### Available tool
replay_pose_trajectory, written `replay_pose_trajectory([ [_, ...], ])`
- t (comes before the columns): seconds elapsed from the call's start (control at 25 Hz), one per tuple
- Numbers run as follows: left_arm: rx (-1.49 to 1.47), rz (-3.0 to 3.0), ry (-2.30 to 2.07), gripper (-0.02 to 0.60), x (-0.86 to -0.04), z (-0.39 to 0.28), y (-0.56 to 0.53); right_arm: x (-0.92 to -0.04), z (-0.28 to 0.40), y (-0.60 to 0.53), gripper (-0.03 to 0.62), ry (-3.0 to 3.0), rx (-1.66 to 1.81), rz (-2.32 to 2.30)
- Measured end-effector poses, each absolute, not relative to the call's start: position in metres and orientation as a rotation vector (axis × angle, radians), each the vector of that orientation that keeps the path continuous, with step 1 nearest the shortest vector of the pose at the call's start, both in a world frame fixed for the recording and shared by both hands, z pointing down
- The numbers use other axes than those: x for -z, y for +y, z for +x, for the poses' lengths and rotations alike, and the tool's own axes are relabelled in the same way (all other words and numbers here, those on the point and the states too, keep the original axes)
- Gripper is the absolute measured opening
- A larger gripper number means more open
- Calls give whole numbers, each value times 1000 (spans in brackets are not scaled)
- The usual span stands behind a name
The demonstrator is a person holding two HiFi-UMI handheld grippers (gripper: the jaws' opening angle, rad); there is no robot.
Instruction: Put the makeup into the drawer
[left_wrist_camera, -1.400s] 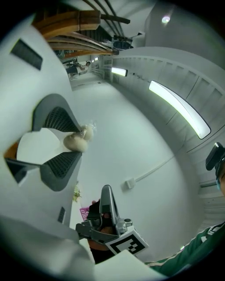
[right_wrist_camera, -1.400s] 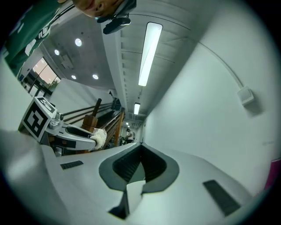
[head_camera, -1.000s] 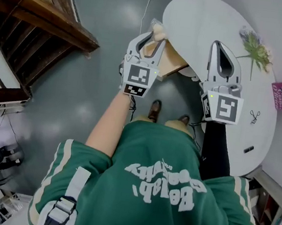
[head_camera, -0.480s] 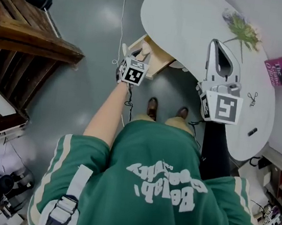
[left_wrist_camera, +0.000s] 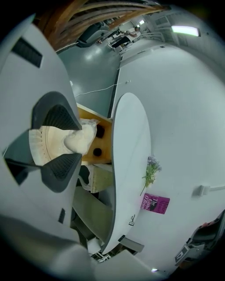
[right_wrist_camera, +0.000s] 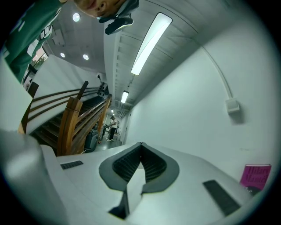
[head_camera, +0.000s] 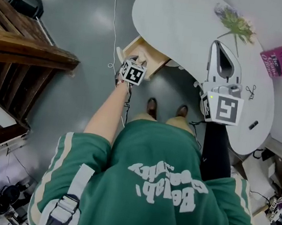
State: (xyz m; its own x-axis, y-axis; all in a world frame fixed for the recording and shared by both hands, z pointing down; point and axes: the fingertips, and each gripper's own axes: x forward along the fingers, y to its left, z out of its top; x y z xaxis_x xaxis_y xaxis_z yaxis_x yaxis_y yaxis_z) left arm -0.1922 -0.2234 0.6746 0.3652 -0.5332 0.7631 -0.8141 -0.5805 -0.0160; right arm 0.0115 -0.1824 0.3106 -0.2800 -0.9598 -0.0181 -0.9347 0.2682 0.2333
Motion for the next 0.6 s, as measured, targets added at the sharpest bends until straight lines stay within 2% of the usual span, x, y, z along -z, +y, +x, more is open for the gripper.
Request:
replay_pose_trajectory([
  [0.2,-1059,2282,-1193,284,-677,-188,-222,-314,14,-184,9,-2404,290,1800],
  [0.6,-1035,2253,-1226,284,-679,-202,-217,-317,9,-185,9,-2420,279,1780],
])
